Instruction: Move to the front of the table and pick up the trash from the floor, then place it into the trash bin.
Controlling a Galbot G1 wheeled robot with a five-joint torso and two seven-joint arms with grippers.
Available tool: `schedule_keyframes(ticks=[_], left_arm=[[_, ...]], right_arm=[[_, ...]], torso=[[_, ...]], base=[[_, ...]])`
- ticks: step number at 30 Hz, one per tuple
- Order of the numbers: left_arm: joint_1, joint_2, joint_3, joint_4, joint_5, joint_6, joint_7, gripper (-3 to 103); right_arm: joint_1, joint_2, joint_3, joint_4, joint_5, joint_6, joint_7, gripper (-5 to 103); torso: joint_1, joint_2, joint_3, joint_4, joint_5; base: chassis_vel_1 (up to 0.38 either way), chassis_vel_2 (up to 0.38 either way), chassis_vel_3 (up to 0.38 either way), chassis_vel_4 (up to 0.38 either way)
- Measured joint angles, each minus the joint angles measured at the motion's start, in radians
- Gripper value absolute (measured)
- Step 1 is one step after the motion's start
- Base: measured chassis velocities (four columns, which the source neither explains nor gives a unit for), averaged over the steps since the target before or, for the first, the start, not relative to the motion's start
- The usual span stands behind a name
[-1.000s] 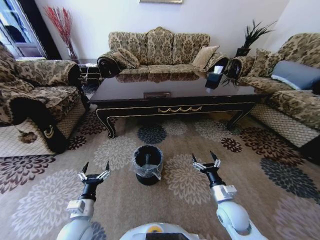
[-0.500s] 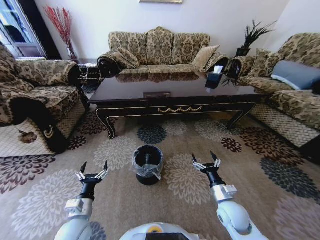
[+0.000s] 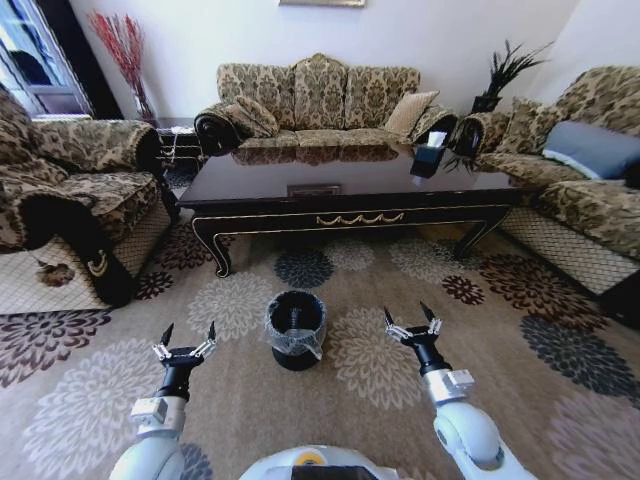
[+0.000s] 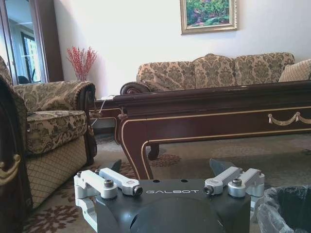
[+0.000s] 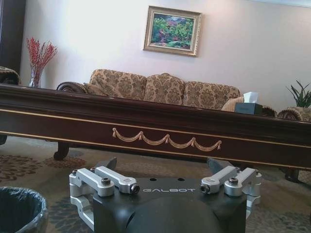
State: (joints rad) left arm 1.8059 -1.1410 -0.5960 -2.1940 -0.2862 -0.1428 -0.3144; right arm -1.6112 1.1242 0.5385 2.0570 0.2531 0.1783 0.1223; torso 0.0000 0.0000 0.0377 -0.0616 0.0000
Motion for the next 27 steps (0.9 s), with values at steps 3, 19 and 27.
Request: schedule_keyframes(ticks=[3, 19, 27], left_arm=[[0.000, 0.000, 0.000, 0.000, 0.000, 0.000, 0.000, 100], [0.000, 0.000, 0.001, 0.001, -0.001, 0.001, 0.000, 100], [0.000, 0.000, 0.001, 0.001, -0.001, 0.001, 0.000, 100]], right_arm=[[0.000, 0.000, 0.000, 0.000, 0.000, 0.000, 0.000, 100], [-0.001, 0.000, 0.000, 0.001, 0.000, -0.001, 0.000, 100], [0.000, 0.000, 0.000, 0.001, 0.000, -0.001, 0.000, 100]], torso=[[0.000, 0.000, 0.000, 0.0003, 0.0000], [0.000, 0.000, 0.000, 0.0001, -0.0002], [0.000, 0.000, 0.000, 0.0001, 0.0000]], base=[[0.041, -0.037, -0.037, 0.052], [0.180, -0.184, -0.166, 0.180], [0.192, -0.182, -0.178, 0.180]])
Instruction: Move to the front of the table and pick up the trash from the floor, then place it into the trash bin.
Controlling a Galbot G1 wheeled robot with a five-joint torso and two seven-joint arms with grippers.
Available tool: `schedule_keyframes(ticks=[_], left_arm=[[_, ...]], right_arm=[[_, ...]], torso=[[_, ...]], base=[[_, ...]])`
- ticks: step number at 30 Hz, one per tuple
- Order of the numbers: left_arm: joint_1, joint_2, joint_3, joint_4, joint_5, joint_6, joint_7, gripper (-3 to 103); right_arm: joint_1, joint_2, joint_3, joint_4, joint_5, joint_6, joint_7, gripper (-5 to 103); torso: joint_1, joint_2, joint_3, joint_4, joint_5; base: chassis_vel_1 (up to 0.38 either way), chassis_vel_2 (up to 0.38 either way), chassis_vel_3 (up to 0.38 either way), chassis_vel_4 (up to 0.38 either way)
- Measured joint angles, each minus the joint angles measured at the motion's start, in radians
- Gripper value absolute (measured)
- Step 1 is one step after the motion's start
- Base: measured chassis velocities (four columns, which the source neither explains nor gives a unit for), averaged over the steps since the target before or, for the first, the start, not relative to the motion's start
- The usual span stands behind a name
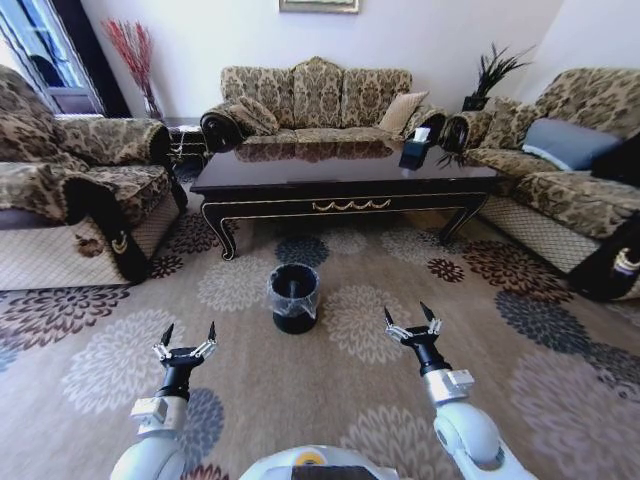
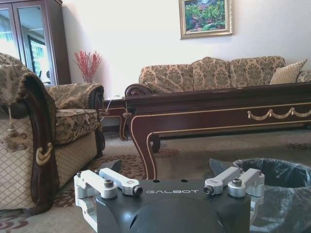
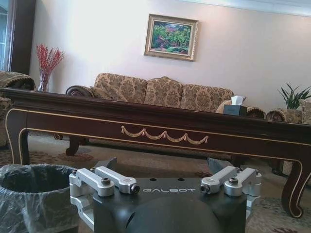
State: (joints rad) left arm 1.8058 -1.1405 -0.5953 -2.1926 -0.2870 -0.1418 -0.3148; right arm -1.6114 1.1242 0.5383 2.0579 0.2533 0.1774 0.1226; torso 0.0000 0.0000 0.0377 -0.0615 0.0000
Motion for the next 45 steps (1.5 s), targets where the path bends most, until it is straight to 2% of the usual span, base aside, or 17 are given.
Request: schedule_keyframes(ticks=[28, 45], left_arm=[[0.000, 0.000, 0.000, 0.000, 0.000, 0.000, 0.000, 100], [0.000, 0.000, 0.000, 0.000, 0.000, 0.000, 0.000, 100]], right_arm=[[0.000, 0.000, 0.000, 0.000, 0.000, 0.000, 0.000, 100], [0.000, 0.000, 0.000, 0.000, 0.000, 0.000, 0.000, 100]], torso=[[0.000, 0.000, 0.000, -0.0001, 0.0000], [0.000, 0.000, 0.000, 0.0000, 0.0001]], base=[[0.209, -0.207, -0.209, 0.203], [0.149, -0.143, -0.136, 0.149]])
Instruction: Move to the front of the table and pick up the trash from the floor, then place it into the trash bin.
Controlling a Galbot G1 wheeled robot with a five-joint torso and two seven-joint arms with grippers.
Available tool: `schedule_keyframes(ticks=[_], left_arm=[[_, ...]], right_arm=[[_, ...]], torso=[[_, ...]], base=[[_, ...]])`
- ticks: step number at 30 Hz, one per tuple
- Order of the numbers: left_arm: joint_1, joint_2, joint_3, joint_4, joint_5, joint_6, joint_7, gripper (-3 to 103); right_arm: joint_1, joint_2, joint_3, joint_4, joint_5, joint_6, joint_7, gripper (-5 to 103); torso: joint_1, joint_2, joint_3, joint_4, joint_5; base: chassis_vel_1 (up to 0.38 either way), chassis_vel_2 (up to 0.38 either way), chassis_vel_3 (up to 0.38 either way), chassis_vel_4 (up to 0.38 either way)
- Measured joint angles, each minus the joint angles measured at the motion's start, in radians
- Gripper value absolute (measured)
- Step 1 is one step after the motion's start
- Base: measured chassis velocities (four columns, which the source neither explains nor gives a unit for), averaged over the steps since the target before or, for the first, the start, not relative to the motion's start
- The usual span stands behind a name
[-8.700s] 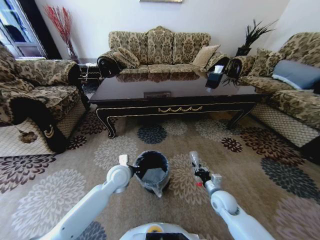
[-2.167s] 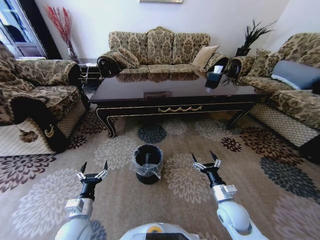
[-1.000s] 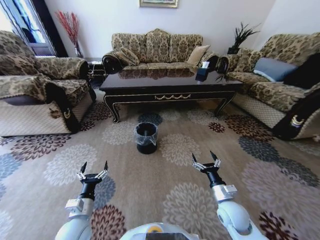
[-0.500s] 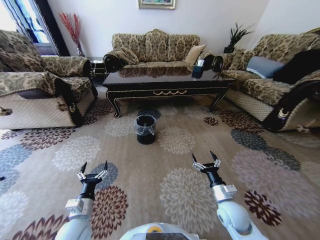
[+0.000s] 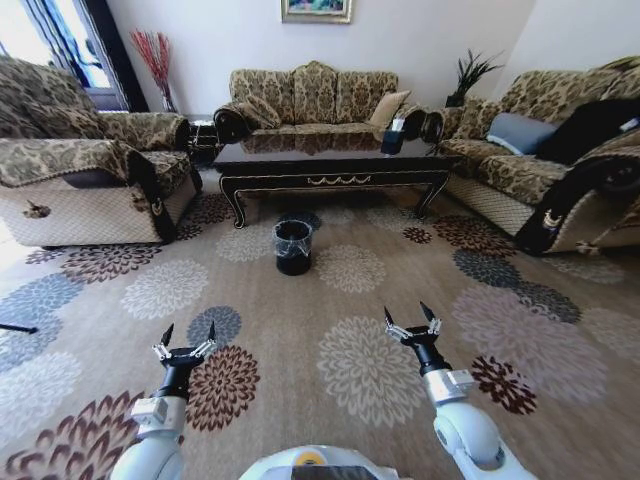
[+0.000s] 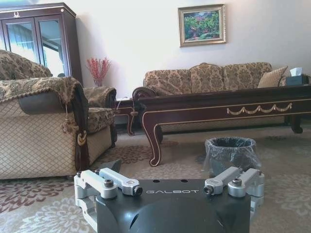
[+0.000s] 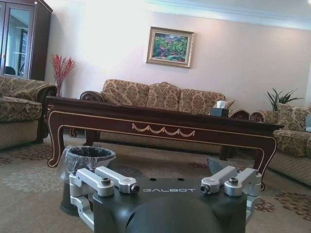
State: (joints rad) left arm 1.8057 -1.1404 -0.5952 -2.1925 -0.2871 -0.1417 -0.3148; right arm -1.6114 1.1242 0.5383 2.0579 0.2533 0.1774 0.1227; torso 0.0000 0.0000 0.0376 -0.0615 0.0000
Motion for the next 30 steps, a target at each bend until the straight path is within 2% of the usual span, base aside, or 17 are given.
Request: schedule_keyframes(ticks=[9, 30], left_arm=[[0.000, 0.000, 0.000, 0.000, 0.000, 0.000, 0.000, 100], [0.000, 0.000, 0.000, 0.000, 0.000, 0.000, 0.000, 100]], right_arm=[[0.000, 0.000, 0.000, 0.000, 0.000, 0.000, 0.000, 100], [0.000, 0.000, 0.000, 0.000, 0.000, 0.000, 0.000, 100]], torso=[[0.000, 0.000, 0.000, -0.0002, 0.0001], [0.000, 0.000, 0.000, 0.0000, 0.0001]], base=[[0.152, -0.148, -0.152, 0.140], [0.229, -0.228, -0.227, 0.235]])
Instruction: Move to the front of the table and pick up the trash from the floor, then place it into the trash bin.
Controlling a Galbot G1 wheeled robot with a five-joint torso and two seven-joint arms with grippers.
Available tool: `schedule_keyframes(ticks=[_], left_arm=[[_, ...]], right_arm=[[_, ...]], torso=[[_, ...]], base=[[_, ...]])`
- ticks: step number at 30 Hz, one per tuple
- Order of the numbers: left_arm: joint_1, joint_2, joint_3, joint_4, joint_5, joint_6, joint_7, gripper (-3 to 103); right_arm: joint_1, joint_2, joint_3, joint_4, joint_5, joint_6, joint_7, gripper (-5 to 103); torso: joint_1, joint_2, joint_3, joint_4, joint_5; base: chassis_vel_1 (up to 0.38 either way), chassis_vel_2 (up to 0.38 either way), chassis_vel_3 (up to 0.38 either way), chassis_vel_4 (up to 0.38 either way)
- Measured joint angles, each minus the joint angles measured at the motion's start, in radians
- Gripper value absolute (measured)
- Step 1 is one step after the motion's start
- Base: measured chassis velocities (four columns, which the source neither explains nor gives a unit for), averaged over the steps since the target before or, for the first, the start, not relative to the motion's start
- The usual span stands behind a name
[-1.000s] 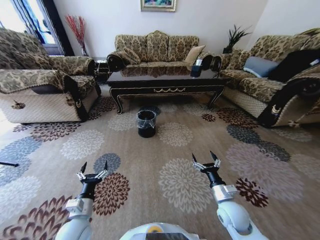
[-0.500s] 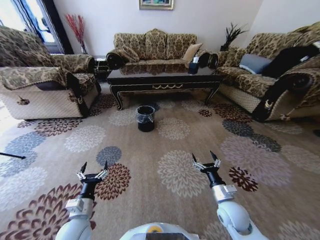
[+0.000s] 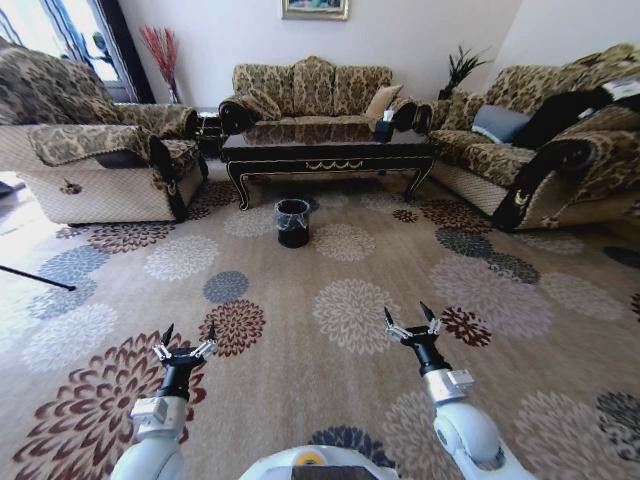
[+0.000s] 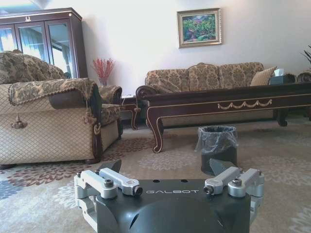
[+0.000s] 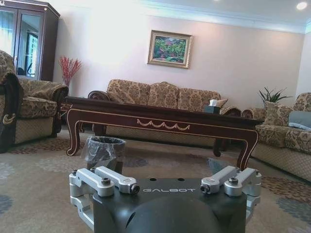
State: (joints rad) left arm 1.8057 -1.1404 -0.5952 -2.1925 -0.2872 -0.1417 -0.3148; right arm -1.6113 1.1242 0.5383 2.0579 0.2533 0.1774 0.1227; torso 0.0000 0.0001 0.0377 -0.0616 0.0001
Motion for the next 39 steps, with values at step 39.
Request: schedule_keyframes(ticks=[39], left_arm=[[0.000, 0.000, 0.000, 0.000, 0.000, 0.000, 0.000, 100]], right_arm=[[0.000, 0.000, 0.000, 0.000, 0.000, 0.000, 0.000, 100]], torso=[[0.000, 0.000, 0.000, 0.0000, -0.0001]], base=[[0.047, -0.056, -0.046, 0.048]])
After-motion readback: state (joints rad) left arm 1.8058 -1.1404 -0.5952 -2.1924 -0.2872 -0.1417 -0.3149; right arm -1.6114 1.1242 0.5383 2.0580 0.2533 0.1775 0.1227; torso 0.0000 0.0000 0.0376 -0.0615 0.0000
